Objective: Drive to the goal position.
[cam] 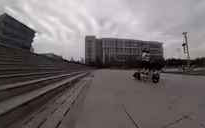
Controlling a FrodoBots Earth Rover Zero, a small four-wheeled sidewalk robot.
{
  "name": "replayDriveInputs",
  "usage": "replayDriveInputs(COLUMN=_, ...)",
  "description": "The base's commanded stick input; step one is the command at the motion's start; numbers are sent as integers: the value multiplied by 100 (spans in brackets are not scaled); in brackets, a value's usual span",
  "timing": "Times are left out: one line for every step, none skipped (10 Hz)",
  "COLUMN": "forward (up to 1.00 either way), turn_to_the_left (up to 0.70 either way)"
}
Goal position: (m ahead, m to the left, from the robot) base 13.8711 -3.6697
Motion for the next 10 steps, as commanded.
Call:
replayDriveInputs(forward=70, turn_to_the_left=0)
replayDriveInputs(forward=70, turn_to_the_left=0)
replayDriveInputs(forward=70, turn_to_the_left=0)
replayDriveInputs(forward=70, turn_to_the_left=0)
replayDriveInputs(forward=70, turn_to_the_left=0)
replayDriveInputs(forward=70, turn_to_the_left=0)
replayDriveInputs(forward=70, turn_to_the_left=0)
replayDriveInputs(forward=70, turn_to_the_left=0)
replayDriveInputs(forward=70, turn_to_the_left=0)
replayDriveInputs(forward=70, turn_to_the_left=0)
